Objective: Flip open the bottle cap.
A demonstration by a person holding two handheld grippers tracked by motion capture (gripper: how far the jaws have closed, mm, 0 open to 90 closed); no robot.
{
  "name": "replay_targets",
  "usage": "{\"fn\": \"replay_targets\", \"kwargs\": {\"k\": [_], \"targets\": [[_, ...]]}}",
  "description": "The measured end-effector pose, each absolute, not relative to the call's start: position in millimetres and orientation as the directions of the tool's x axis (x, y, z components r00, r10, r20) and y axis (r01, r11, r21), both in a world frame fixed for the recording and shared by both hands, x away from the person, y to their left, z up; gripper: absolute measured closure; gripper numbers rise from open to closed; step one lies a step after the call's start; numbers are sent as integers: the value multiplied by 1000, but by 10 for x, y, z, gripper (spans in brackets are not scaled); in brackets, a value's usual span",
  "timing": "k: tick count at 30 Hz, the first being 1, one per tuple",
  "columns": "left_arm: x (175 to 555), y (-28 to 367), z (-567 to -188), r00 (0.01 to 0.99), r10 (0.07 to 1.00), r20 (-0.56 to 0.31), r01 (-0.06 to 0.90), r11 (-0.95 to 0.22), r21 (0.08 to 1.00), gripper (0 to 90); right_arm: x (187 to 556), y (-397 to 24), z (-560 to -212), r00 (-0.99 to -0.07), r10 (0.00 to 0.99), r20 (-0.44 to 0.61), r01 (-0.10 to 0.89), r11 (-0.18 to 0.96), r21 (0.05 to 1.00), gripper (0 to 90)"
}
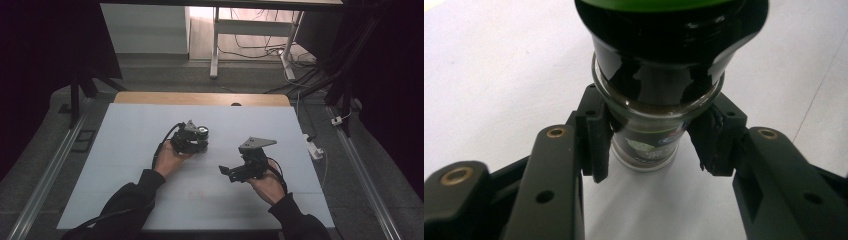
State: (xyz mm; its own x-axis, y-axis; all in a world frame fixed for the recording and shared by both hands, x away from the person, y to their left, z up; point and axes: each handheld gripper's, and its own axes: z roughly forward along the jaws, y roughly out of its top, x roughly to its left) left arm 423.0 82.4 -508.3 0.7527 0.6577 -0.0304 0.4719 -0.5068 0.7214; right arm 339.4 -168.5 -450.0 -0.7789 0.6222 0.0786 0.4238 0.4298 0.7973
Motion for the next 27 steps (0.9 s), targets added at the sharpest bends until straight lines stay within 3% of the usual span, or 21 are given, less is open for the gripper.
{"fn": "replay_targets", "kwargs": {"k": [27], "targets": [[4227, 823, -5079, 752, 658, -29, 474, -510, 718, 536, 3896, -1191, -4641, -775, 632, 29, 436, 500, 748, 0]]}}
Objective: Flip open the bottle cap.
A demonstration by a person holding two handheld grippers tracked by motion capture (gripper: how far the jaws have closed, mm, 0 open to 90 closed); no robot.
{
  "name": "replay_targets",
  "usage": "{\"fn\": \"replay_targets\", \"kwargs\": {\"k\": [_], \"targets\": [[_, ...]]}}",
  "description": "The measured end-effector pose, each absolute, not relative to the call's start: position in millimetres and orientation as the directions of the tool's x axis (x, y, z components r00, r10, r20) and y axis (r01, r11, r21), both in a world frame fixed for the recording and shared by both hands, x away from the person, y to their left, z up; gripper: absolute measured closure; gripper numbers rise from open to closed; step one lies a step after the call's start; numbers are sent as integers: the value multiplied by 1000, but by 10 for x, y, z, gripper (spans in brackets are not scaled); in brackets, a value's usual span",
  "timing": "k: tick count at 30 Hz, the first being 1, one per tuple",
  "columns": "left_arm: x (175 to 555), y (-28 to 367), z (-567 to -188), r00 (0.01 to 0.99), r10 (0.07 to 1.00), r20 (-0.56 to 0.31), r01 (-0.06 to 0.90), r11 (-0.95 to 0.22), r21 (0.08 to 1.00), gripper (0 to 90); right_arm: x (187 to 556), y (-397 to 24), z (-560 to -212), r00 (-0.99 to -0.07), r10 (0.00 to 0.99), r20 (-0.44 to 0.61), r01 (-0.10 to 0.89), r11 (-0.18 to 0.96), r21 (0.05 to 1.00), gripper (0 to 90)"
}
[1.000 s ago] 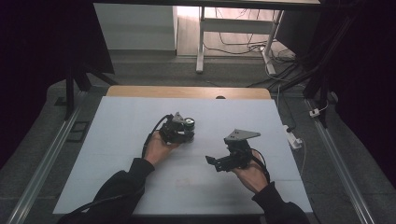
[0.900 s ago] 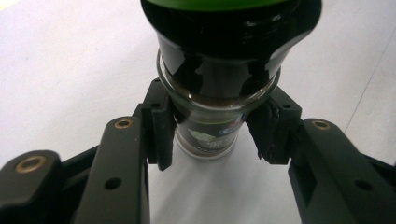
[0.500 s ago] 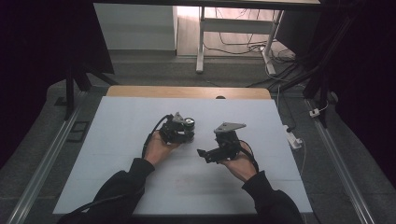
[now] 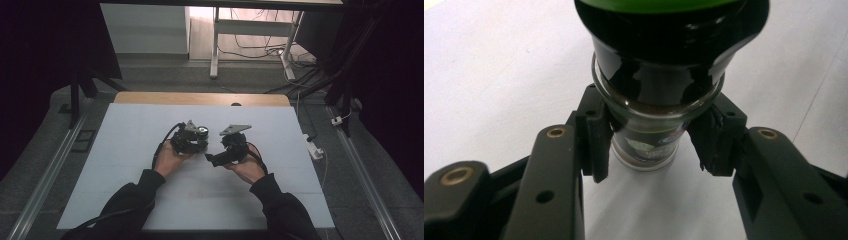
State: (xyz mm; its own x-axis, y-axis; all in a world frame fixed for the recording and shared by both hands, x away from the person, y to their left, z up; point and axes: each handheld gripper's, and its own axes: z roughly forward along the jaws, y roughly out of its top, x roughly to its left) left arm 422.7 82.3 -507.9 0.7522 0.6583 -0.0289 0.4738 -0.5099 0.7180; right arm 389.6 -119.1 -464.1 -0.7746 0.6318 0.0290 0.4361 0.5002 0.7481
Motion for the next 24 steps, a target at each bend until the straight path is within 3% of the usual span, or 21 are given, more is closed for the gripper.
{"fn": "replay_targets", "kwargs": {"k": [4, 7, 8, 10, 11, 14, 15, 21, 24], "targets": [[4226, 822, -5079, 752, 659, -29, 474, -510, 718, 536, 3947, -1163, -4642, -771, 636, 13, 432, 508, 746, 0], [4227, 822, -5079, 752, 659, -29, 474, -509, 718, 536, 3974, -1160, -4639, -776, 631, 1, 420, 515, 747, 74], [4227, 822, -5080, 752, 659, -29, 474, -509, 718, 536, 3996, -1170, -4627, -779, 627, 3, 417, 515, 749, 175], [4227, 821, -5080, 751, 659, -30, 475, -509, 718, 537, 4017, -1177, -4616, -791, 612, 12, 412, 518, 749, 281], [4227, 823, -5079, 753, 658, -29, 474, -511, 717, 537, 4017, -1177, -4616, -791, 612, 12, 412, 518, 749, 281], [4228, 823, -5080, 753, 657, -29, 474, -511, 718, 536, 4040, -1173, -4598, -801, 598, 23, 407, 516, 754, 433], [4227, 823, -5079, 753, 657, -29, 474, -511, 717, 536, 4052, -1155, -4592, -808, 589, 29, 404, 518, 754, 535], [4223, 819, -5083, 750, 661, -29, 474, -506, 720, 537, 4098, -1081, -4584, -832, 552, 57, 405, 532, 744, 811], [4222, 818, -5082, 749, 662, -29, 475, -506, 720, 537, 4116, -1035, -4593, -841, 539, 51, 393, 544, 741, 896]]}}
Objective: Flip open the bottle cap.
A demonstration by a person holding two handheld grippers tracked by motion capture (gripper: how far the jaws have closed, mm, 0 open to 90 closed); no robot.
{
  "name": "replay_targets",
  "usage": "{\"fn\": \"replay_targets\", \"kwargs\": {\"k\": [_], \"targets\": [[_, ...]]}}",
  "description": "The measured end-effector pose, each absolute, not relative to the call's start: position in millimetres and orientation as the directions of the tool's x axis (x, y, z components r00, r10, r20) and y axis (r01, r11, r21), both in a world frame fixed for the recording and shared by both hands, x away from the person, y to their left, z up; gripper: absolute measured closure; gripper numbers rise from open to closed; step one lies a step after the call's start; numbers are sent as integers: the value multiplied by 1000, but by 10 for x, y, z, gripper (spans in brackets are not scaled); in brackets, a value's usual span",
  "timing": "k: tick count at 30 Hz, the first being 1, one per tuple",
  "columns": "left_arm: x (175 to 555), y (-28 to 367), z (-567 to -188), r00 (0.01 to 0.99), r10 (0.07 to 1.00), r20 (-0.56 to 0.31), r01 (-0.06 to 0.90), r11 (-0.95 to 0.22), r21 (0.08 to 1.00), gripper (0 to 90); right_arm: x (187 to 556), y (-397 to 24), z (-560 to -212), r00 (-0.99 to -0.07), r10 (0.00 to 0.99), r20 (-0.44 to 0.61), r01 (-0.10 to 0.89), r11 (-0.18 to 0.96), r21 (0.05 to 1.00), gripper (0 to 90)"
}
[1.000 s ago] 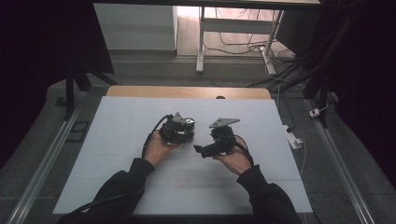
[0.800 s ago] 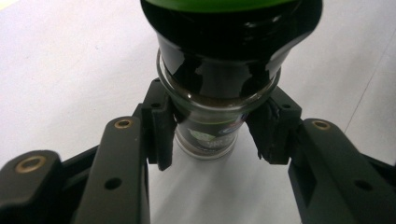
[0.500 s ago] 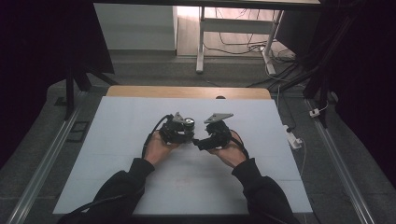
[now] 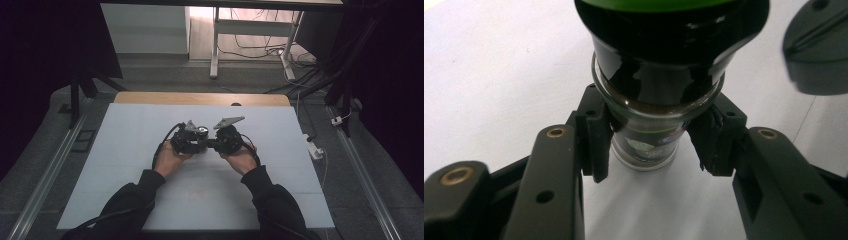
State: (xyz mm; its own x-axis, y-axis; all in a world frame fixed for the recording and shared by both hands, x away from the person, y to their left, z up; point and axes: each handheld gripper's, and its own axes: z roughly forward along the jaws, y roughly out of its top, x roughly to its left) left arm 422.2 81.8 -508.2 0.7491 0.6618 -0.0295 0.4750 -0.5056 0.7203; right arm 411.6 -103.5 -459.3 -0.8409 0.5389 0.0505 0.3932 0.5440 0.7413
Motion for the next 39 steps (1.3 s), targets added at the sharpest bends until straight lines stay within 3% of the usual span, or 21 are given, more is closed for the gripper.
{"fn": "replay_targets", "kwargs": {"k": [39], "targets": [[4216, 813, -5084, 745, 666, -26, 477, -505, 719, 537, 4177, -971, -4496, -828, 557, 71, 404, 503, 764, 899]]}}
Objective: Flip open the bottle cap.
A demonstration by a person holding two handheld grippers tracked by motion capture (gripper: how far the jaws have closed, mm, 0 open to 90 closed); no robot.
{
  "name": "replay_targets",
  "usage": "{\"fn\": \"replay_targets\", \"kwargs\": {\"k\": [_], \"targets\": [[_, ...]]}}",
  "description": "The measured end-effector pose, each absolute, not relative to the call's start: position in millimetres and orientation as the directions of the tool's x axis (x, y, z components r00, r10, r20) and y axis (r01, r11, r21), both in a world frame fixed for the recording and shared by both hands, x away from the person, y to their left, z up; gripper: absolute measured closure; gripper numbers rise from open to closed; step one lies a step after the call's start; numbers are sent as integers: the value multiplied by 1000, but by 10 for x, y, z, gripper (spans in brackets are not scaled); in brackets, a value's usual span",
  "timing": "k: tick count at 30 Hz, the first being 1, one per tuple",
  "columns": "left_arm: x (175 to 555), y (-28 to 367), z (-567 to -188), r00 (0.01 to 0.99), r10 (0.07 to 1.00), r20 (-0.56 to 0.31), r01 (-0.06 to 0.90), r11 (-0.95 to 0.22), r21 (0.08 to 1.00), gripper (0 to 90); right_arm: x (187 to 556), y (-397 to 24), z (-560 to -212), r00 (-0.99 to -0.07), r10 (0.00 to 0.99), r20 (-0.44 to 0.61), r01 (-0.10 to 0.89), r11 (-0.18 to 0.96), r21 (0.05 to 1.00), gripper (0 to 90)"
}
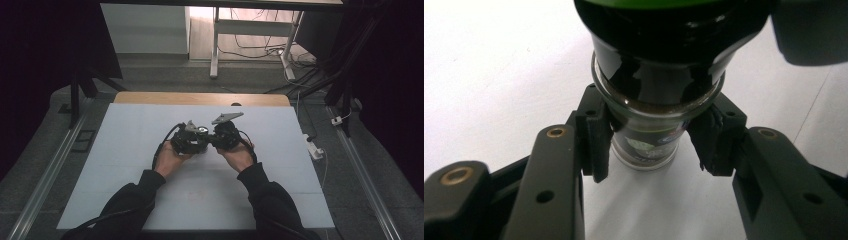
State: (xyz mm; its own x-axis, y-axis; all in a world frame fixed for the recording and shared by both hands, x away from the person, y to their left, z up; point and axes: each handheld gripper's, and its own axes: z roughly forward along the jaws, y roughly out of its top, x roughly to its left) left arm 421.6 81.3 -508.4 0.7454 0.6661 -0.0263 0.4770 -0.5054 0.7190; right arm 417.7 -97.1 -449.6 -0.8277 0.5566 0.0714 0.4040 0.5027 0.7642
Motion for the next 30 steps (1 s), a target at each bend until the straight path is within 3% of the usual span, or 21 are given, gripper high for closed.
{"fn": "replay_targets", "kwargs": {"k": [30], "targets": [[4213, 811, -5089, 746, 666, -21, 474, -508, 719, 537, 4356, -975, -4371, -800, 593, 86, 419, 452, 788, 900]]}}
